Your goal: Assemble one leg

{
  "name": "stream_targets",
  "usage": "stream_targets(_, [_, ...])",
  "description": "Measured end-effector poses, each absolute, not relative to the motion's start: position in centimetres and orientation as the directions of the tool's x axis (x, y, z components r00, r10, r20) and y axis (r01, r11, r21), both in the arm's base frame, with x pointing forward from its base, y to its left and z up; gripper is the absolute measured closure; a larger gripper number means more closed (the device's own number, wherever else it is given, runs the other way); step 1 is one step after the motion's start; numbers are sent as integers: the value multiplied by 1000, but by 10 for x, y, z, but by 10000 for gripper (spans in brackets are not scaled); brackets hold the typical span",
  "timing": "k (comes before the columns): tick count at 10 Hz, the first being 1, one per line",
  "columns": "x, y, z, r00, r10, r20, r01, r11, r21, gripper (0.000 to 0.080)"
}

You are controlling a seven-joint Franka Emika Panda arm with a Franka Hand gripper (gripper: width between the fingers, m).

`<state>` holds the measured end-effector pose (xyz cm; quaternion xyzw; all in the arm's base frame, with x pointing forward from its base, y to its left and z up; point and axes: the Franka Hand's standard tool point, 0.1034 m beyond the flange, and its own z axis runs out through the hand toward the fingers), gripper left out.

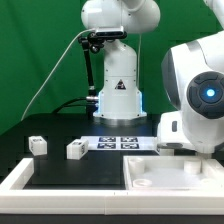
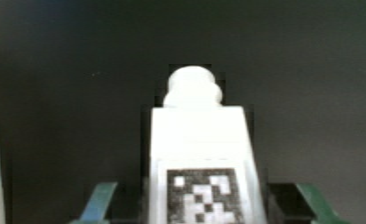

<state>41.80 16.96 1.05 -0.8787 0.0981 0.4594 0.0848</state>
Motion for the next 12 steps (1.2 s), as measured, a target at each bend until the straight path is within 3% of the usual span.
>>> stream_targets(6, [419,169,11,560,-94,-823,-250,-966,-59,511])
stream_targets(9, [429,157,61,550,-84,-831,-246,-967,-65,509])
stream_targets(11, [434,150,85,528,-67,-847,-237,-969,-71,509])
stream_targets(12, [438,150,86,531,-55,-846,-231,-969,-82,509])
